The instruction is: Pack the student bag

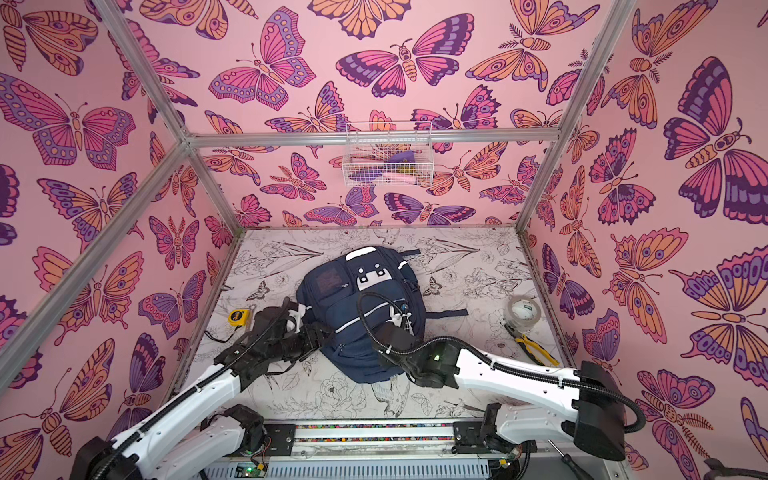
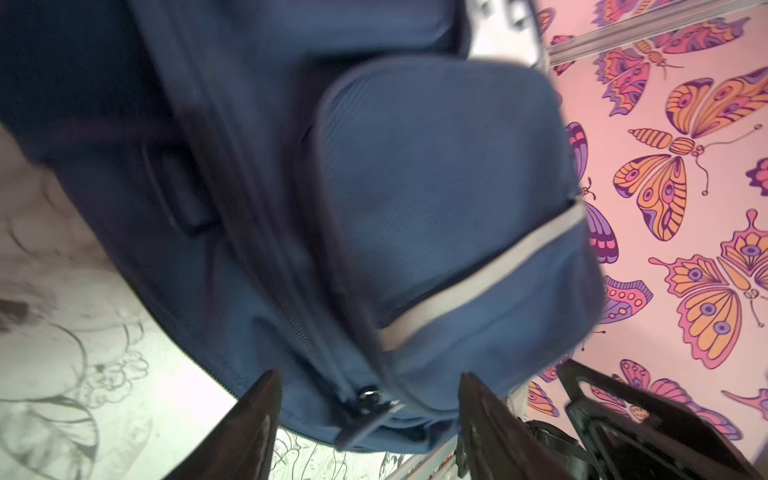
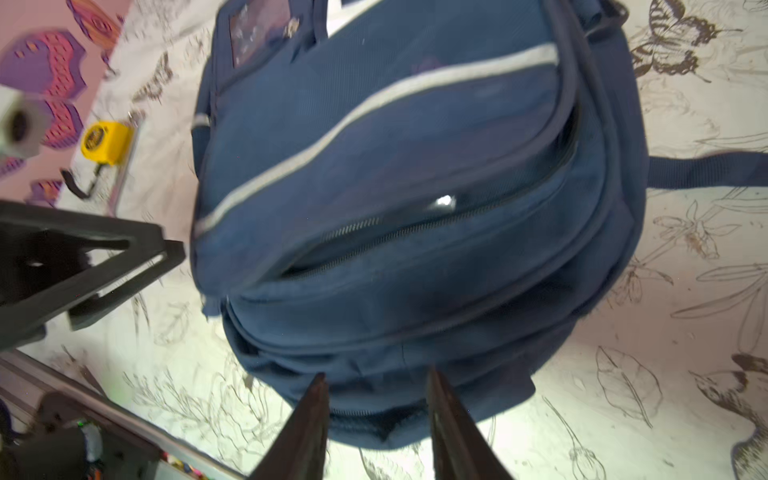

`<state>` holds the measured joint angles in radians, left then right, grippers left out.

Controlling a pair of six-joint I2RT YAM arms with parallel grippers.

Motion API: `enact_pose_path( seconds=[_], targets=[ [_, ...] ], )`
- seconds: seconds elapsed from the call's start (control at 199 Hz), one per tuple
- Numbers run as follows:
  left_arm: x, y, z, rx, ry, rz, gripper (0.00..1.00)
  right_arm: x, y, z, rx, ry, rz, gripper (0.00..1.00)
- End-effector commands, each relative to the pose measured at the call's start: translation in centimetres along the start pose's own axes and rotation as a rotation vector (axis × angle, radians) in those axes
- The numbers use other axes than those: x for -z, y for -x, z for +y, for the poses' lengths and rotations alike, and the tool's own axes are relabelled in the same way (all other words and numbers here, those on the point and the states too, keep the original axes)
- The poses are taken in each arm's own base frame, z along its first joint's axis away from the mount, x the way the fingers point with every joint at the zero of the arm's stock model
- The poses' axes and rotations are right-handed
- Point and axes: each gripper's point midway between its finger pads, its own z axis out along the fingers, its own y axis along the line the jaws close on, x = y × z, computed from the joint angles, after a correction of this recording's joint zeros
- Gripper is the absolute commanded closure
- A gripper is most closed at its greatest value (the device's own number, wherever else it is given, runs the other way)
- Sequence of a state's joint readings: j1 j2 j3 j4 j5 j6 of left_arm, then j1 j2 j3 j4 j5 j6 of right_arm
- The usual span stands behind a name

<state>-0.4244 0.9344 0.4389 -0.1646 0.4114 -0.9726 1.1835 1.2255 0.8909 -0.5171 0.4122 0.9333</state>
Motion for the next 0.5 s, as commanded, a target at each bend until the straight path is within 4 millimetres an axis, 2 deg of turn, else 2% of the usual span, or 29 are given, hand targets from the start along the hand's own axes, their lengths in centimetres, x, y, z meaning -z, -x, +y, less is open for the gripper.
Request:
enact_pose_path(
  seconds=[0.0,0.1,0.201,0.386,0.496],
  targets=[
    [-0.4,0.9,-3.0,0.094,-0.170,-0.004,0.34,0.5,0.1,0.5,0.039,-0.060,-0.012,0.59],
    [-1.3,1.0,-2.7,0.110,-0.157,0.015,0.39,0.4,0.0,2.1,0.072,-0.060,-0.006,0.60],
    [-2.1,1.0,-3.1,0.120,-0.187,0.041,0.50,0.0,-0.1,3.4,0.102,-0.066,0.004,0.61],
    [-2.7,1.4,-3.6,0.140,-0.213,0.053,0.66,-0.5,0.0,3.9,0.138,-0.118,0.014,0.64],
    [-2.7,1.6,-4.4,0.135,-0.234,0.064,0.67,-0.5,0.1,4.4,0.141,-0.103,0.014,0.65]
  ],
)
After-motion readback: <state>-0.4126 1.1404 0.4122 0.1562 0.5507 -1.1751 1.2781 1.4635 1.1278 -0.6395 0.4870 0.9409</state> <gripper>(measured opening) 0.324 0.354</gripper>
